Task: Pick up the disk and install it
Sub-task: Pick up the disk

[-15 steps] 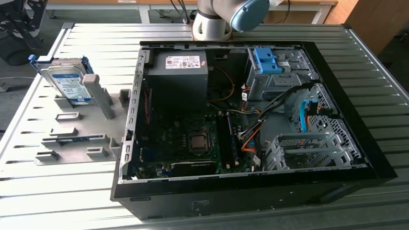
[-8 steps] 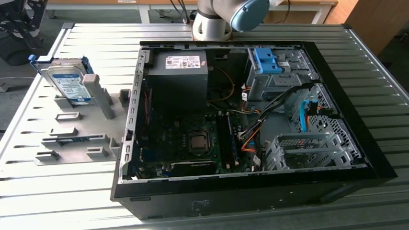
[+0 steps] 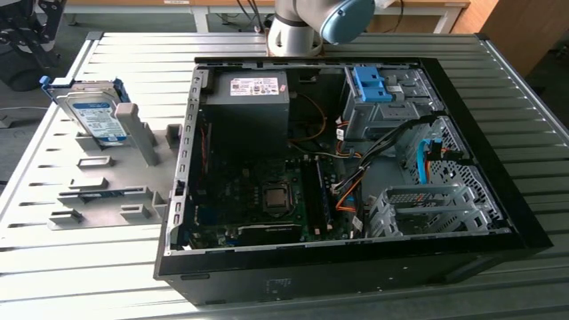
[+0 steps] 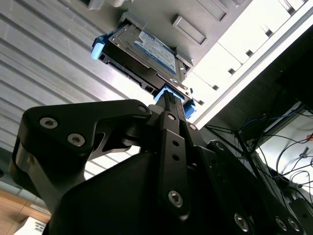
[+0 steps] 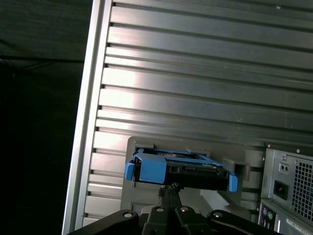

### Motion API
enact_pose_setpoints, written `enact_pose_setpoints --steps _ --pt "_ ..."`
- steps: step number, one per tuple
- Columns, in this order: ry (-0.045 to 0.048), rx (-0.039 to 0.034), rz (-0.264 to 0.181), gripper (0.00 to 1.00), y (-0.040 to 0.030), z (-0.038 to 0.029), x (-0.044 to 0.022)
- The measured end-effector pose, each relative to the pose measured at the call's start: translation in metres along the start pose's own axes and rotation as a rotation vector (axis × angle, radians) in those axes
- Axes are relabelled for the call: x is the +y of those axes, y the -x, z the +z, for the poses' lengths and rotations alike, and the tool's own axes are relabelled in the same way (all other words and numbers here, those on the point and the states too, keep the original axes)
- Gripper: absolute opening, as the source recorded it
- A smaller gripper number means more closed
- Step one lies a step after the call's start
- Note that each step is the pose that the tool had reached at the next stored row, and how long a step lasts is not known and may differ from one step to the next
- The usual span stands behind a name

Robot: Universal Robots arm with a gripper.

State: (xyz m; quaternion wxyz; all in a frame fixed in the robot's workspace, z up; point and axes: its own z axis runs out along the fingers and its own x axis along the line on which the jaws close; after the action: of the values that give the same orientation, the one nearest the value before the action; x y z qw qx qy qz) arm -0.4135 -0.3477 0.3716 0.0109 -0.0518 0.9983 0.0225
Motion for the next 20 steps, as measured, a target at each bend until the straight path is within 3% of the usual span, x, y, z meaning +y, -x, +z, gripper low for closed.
enact_pose_setpoints --steps 20 --pt "0.0017 0.0030 -0.068 0.11 0.0000 0.0000 0.0000"
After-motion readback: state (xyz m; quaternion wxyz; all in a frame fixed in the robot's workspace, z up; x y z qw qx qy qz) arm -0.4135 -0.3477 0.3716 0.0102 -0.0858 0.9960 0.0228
